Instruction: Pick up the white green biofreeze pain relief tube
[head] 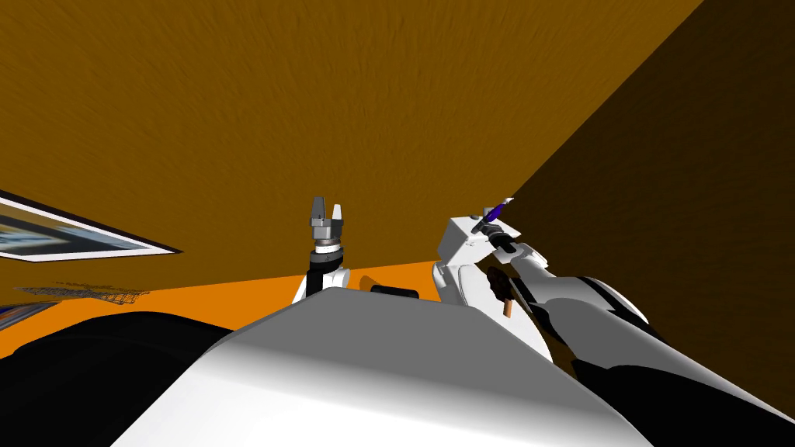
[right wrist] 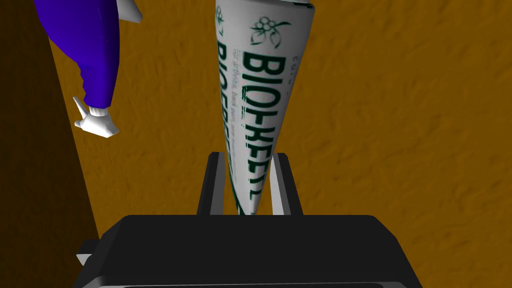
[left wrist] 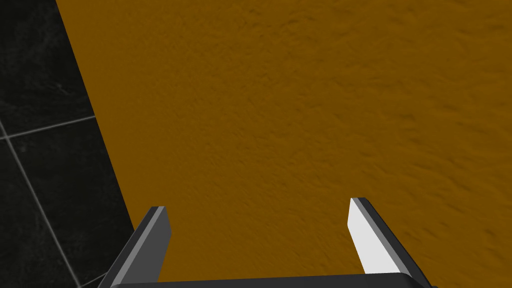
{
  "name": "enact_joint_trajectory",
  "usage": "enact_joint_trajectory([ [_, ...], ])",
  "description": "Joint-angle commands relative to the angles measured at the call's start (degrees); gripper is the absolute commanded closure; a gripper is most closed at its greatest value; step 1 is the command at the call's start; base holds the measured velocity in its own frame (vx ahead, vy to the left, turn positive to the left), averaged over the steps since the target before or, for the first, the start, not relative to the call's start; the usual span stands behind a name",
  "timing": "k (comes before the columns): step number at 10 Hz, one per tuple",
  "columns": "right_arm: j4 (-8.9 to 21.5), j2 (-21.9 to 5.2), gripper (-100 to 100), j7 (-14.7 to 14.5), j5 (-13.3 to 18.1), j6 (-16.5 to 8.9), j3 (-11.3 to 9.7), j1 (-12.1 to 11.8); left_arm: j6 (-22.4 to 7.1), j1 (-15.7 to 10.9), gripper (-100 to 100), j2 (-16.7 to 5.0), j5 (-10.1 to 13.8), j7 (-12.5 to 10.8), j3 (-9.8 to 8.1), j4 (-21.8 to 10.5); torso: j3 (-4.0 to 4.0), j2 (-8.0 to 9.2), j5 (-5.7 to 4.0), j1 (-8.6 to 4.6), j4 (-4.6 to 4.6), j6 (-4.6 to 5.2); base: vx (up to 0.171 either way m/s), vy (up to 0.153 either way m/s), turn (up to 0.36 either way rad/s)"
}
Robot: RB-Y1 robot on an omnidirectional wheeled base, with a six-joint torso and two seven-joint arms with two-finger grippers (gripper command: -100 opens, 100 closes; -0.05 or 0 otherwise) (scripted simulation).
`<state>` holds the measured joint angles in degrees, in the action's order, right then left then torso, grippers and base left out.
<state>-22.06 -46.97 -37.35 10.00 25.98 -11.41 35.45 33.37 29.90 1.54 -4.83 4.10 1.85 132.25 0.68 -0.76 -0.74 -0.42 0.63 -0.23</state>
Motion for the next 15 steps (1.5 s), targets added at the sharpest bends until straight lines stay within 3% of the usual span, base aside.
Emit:
enact_joint_trajectory([
  [1,0.00,0.00,100,0.00,0.00,0.00,0.00,0.00,0.00,0.00,0,0.00,0.00,0.00,0.00,0.00,0.00,0.00,0.00,0.00,0.00,0.00,0.000,0.000,0.000],
  [2,0.01,0.00,100,0.00,0.00,-0.01,0.00,-0.01,0.00,0.00,0,0.00,0.00,0.00,0.00,0.00,0.00,-0.01,0.01,0.03,0.00,-0.01,0.000,0.000,0.000],
  [3,0.01,0.01,0,0.00,0.00,-0.01,0.00,-0.02,0.00,0.00,0,0.00,0.00,0.00,0.00,0.00,0.00,-0.01,0.02,0.05,-0.01,-0.01,0.000,0.000,0.000],
  [4,-2.85,1.49,100,1.33,1.81,-2.86,2.86,-2.89,0.00,0.00,0,0.00,0.00,0.00,0.00,0.00,0.00,-0.01,0.03,0.06,-0.01,-0.01,0.093,-0.038,-0.012],
  [9,-10.30,1.49,100,1.33,1.81,-2.86,3.09,-8.90,0.00,0.00,0,0.00,0.00,0.00,0.00,0.00,0.57,-0.47,-0.64,-0.34,0.69,-0.05,0.040,-0.018,0.004],
  [10,-12.90,3.12,100,2.53,3.72,-4.78,6.09,-11.40,0.00,0.00,0,0.00,0.00,0.00,0.00,0.00,0.62,-0.43,-0.78,-0.32,0.82,-0.07,0.096,-0.039,-0.009],
  [11,-13.70,3.12,100,2.53,3.72,-4.78,6.09,-12.55,0.00,0.01,0,0.00,0.00,0.00,0.00,0.00,0.86,-0.76,-0.94,-0.48,1.01,-0.13,0.106,-0.048,0.001],
  [14,-19.79,3.12,100,2.53,3.72,-4.78,6.09,-16.93,0.00,0.00,0,0.00,0.00,0.00,0.00,0.00,1.21,-0.97,-1.40,-0.60,1.47,-0.26,0.020,-0.009,0.005],
  [15,-21.49,4.75,100,3.72,5.63,-6.70,9.09,-18.59,0.00,0.00,0,0.00,0.00,0.00,0.00,0.00,1.26,-0.91,-1.56,-0.54,1.62,-0.30,0.068,-0.033,0.004],
])
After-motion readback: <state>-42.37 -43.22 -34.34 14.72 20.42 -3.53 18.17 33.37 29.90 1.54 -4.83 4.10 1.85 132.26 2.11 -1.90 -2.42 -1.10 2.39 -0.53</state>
